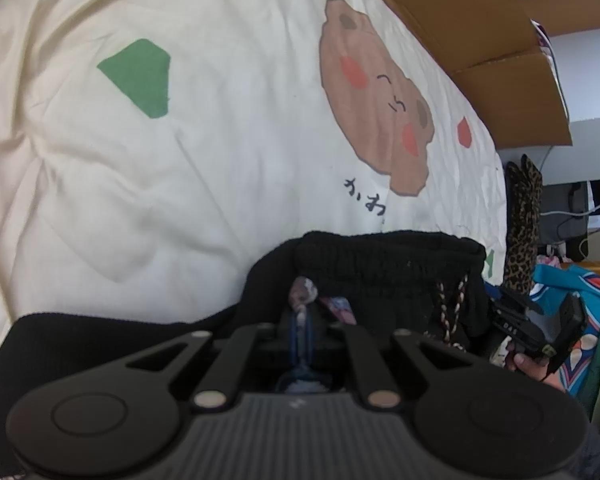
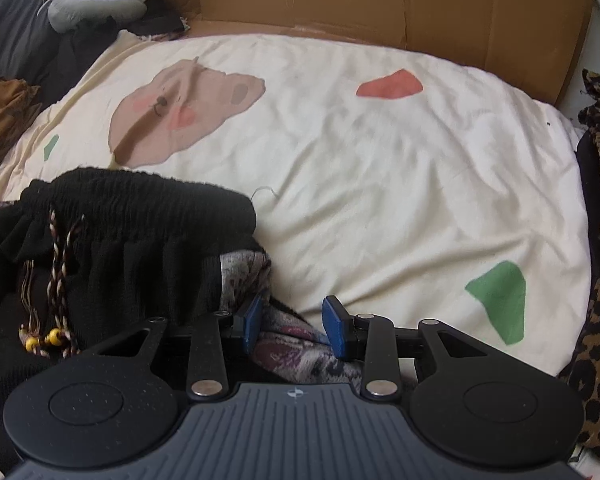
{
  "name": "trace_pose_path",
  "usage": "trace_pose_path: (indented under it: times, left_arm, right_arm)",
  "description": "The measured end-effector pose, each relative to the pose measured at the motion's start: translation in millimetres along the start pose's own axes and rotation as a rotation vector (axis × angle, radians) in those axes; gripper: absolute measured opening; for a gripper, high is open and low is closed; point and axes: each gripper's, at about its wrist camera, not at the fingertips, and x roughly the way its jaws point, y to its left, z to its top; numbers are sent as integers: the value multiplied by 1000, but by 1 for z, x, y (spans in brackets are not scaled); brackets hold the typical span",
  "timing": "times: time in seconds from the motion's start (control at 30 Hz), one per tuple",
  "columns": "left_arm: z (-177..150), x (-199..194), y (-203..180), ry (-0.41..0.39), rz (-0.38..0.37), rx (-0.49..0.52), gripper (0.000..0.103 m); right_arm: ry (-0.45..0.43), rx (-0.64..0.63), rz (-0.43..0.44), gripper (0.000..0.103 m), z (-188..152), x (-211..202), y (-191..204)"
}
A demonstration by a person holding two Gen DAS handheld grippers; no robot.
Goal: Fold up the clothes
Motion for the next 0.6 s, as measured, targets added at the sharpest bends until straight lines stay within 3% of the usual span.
trace_pose_path:
  times: [0.4, 0.5, 0.53, 0.6]
  left_arm:
    - [1, 3, -4, 5, 14, 15, 5]
    - [1, 1, -6, 3, 9, 18, 4]
    - [0, -1, -8, -3, 14, 33, 4]
    - [-1, -10, -17, -30, 30, 79, 4]
  right_arm:
    - [103, -36, 2, 41, 1, 10, 6]
    - [124, -68, -7, 25, 4, 12, 9]
    - [128, -85, -16, 14, 5, 11, 11]
    - [127, -114, -40, 8, 6, 8, 16]
